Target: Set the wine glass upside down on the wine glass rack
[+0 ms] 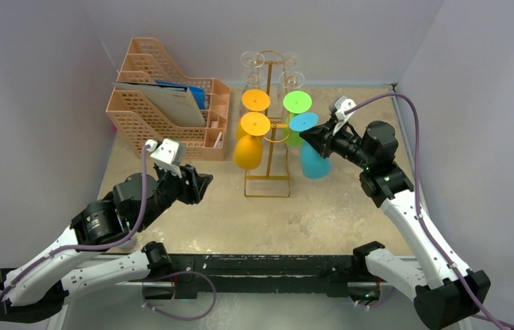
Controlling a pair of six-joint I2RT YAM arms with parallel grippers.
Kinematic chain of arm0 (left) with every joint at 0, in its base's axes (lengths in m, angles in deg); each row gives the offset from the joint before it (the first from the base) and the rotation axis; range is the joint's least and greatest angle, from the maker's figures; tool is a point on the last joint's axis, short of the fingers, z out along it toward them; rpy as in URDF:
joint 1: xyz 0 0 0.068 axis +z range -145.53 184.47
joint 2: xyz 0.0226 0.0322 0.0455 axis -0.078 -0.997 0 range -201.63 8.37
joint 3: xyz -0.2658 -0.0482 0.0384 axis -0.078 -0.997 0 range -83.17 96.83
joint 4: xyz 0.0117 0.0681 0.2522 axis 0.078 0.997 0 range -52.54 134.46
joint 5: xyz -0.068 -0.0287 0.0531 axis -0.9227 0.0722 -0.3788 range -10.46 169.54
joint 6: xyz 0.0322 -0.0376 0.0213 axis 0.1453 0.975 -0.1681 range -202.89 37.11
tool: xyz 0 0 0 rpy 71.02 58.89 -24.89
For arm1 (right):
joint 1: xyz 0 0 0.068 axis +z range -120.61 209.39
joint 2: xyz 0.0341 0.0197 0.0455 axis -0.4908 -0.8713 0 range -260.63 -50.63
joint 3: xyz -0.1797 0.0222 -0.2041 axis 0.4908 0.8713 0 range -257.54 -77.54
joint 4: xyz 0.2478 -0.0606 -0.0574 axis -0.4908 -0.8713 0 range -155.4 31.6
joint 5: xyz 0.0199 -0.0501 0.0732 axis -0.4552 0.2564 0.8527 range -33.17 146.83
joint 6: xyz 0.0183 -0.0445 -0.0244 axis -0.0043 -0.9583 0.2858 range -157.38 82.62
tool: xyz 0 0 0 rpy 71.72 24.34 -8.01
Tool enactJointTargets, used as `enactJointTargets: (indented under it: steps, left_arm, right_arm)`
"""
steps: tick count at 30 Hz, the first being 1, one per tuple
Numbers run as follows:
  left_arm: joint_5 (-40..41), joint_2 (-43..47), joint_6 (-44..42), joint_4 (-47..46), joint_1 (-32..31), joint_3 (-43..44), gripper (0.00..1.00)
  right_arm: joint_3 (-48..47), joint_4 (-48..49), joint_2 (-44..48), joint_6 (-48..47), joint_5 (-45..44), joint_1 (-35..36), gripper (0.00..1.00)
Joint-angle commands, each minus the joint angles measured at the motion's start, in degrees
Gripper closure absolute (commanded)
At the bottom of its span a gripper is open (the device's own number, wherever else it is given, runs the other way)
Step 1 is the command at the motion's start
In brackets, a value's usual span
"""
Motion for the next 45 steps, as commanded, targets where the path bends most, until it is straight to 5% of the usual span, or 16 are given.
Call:
enactJointTargets:
  steps: [1, 13, 18, 29, 40, 45]
  left_arm:
    - [0.1, 0.1, 0.7, 0.5, -0.2, 1.6, 0.52]
    - [0.3, 0.4, 0.8, 1.0, -0.1, 1.8, 0.52]
    - [0.4, 0.4, 0.8, 1.3, -0.2, 2.0, 0.52]
    - [0.6, 0.7, 0.9, 1.5, -0.1, 2.1, 0.52]
    - [2.1, 0.7, 4.5, 4.4, -0.2, 4.2, 0.46]
    - [5.5, -0.7, 6.1, 12.3, -0.1, 9.6, 0.41]
  right_arm:
    - [0.0, 4.4, -0.7, 0.1, 1.7, 0.0, 1.00]
    - [-0.8, 4.2, -3.0, 0.3, 8.0, 0.0, 0.98]
    - [-0.9, 3.2, -3.4, 0.3, 9.1, 0.0, 0.90]
    - [-0.4, -1.0, -0.4, 1.8, 8.4, 0.0, 0.54]
    - [2.2, -13.9, 10.2, 3.1, 3.0, 0.0, 0.44]
    - [-0.2, -25.3, 14.2, 7.1, -6.4, 0.0, 0.42]
